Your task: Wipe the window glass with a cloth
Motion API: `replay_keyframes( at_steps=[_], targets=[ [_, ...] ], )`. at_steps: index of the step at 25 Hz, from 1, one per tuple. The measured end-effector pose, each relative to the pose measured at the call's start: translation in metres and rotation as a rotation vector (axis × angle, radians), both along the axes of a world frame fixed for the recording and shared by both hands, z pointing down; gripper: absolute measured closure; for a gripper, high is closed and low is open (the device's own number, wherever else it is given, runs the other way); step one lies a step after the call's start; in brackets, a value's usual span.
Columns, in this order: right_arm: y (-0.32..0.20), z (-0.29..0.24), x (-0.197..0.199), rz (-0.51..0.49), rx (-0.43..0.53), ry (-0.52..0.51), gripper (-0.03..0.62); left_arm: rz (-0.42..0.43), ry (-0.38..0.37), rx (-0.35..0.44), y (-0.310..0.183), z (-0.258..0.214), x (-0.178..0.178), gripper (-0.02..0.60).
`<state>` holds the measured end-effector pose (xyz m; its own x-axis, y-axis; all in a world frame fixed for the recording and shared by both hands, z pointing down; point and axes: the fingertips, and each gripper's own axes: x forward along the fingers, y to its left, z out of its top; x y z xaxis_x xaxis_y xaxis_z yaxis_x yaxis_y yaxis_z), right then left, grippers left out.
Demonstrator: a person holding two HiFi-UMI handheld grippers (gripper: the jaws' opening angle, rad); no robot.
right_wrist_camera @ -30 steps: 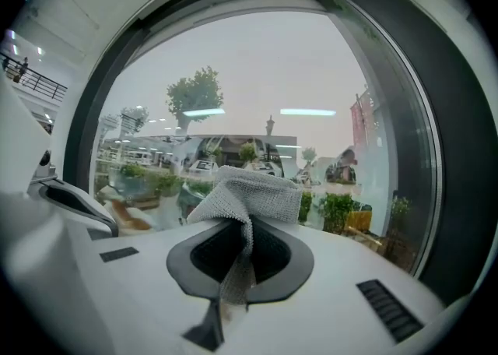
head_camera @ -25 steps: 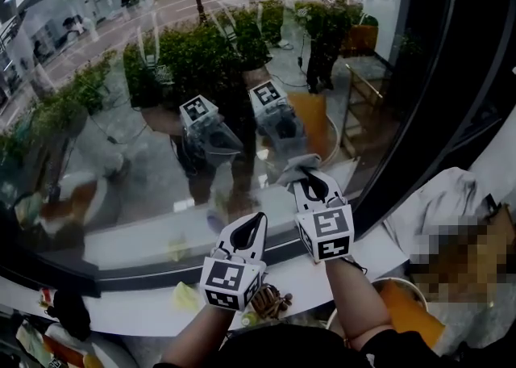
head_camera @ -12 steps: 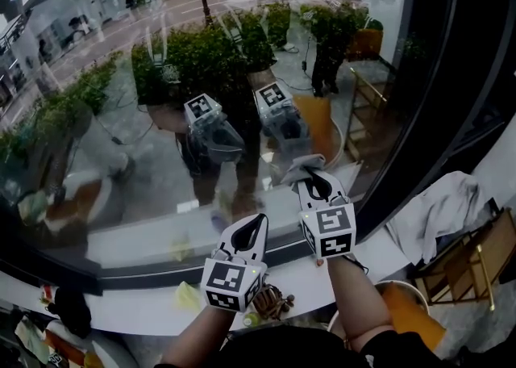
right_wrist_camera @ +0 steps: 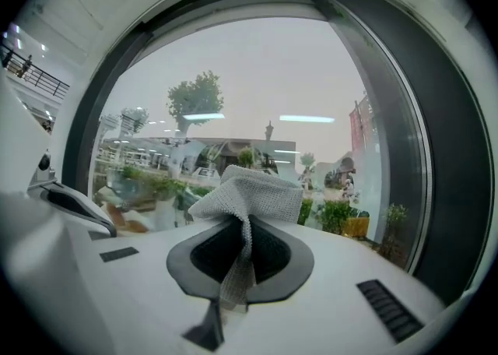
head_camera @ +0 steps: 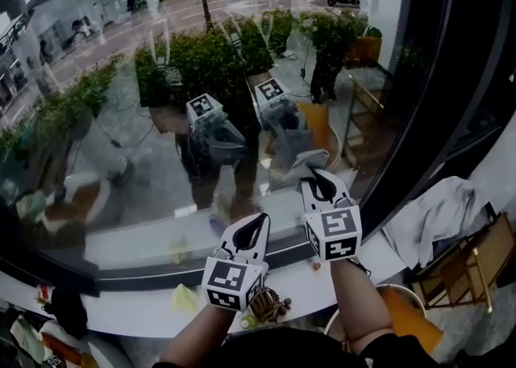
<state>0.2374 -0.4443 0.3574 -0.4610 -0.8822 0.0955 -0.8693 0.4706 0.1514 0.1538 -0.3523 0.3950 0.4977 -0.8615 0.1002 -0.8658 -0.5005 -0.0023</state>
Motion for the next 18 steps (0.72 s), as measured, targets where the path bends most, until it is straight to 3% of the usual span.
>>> replay_keyframes(
  at_steps=[18],
  targets=[
    [-0.003,-0.030,-0.002,-0.014,0.073,-0.030,0.554,-0.046,0.048,0.084,0.001,-0.027,-0.009,0.574]
  ],
)
